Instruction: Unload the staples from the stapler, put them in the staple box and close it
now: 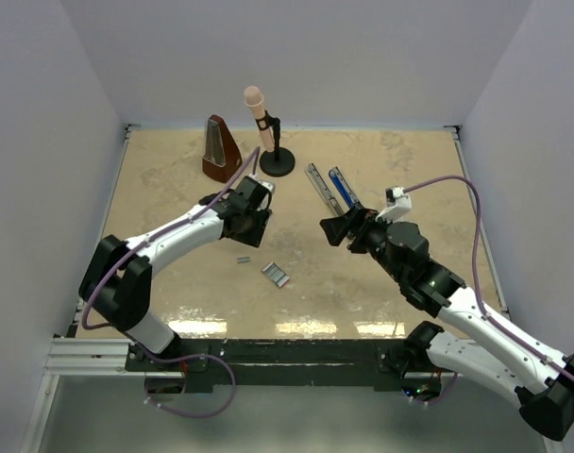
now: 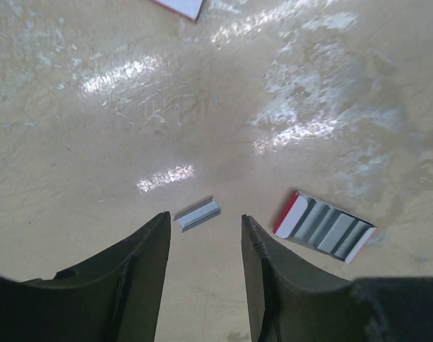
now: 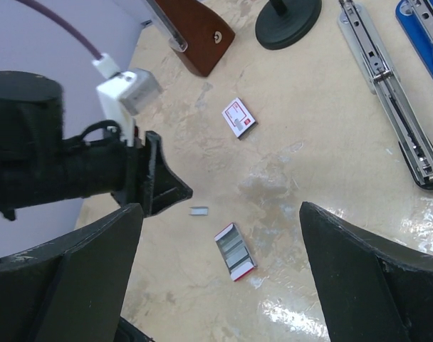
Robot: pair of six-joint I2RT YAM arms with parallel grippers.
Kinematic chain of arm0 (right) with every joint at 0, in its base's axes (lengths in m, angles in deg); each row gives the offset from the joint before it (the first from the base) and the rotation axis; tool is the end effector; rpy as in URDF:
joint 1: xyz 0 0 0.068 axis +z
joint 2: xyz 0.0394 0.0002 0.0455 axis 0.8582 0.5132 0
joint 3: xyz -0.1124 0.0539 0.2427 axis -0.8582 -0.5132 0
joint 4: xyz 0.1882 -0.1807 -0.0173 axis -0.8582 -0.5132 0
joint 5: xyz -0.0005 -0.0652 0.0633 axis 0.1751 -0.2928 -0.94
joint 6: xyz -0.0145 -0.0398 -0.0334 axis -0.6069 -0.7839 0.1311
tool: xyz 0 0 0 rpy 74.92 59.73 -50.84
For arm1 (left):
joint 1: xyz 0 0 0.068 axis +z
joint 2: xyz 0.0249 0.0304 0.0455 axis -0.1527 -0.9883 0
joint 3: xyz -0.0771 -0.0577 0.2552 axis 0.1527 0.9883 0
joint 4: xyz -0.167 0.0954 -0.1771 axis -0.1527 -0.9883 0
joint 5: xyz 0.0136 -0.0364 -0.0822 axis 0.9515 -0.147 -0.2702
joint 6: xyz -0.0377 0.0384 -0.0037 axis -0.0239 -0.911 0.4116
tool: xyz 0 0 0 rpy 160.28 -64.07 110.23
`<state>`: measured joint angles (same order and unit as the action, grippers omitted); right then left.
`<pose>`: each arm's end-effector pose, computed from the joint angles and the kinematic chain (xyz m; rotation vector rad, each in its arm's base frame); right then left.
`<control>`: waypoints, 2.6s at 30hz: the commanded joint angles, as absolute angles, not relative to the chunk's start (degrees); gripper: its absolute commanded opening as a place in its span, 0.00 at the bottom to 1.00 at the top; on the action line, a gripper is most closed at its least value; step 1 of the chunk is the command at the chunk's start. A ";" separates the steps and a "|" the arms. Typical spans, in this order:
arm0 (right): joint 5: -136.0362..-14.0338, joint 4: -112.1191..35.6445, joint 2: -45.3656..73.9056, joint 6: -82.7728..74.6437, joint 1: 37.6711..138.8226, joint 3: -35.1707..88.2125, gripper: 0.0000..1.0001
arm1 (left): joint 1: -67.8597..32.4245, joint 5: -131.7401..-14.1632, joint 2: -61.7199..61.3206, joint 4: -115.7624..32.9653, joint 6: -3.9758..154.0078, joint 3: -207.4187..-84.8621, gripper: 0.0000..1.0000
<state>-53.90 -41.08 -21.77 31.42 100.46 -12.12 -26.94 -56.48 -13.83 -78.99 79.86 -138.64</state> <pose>0.1488 0.1199 0.3038 0.1929 1.8348 0.8390 0.2614 -0.1818 0.2366 0.3869 2.5759 -0.1404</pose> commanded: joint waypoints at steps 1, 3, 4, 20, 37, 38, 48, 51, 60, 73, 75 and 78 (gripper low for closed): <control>-55.79 -37.91 -21.64 30.08 100.43 -12.73 0.97 | -25.50 -55.37 -18.13 -81.39 78.99 -138.57 0.49; -55.88 -37.90 -21.55 29.55 100.34 -12.73 0.96 | -25.06 -57.38 -18.92 -81.03 78.73 -137.96 0.49; -56.05 -37.91 -21.37 29.38 100.34 -12.73 0.96 | -25.06 -57.92 -19.19 -80.68 78.38 -137.96 0.49; -67.57 -28.41 10.74 10.85 108.42 -1.25 0.86 | 8.55 -86.29 -3.12 -68.83 88.47 -125.77 0.49; -72.31 -40.27 46.12 -16.76 116.60 29.53 0.80 | 25.30 -94.75 8.32 -60.38 92.35 -113.52 0.49; -73.10 -40.71 46.65 -17.81 116.69 30.07 0.78 | 25.31 -94.84 8.23 -60.46 92.35 -113.52 0.50; -74.07 -41.25 49.99 -20.37 116.43 30.08 0.72 | 25.31 -95.98 8.58 -60.03 92.26 -113.08 0.50; -74.86 -41.07 50.52 -20.37 116.25 29.64 0.69 | 25.31 -95.89 8.85 -60.11 92.18 -112.99 0.50; -77.06 -40.45 51.49 -20.37 115.63 27.79 0.59 | 25.31 -95.28 9.73 -60.29 92.09 -112.91 0.50; -77.24 -41.16 50.79 -20.55 115.46 25.77 0.47 | 25.31 -95.01 9.99 -60.29 92.18 -112.91 0.50; -77.41 -41.16 50.52 -20.55 115.54 25.77 0.44 | 25.31 -95.01 9.99 -60.38 92.18 -112.91 0.50; -77.77 -40.72 50.09 -20.72 115.46 25.16 0.36 | 25.39 -94.84 10.08 -60.47 92.09 -112.91 0.50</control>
<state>-76.10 -39.66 51.16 -20.14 115.67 26.81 24.88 -94.51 8.49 -61.96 91.49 -113.37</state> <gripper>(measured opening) 0.396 0.503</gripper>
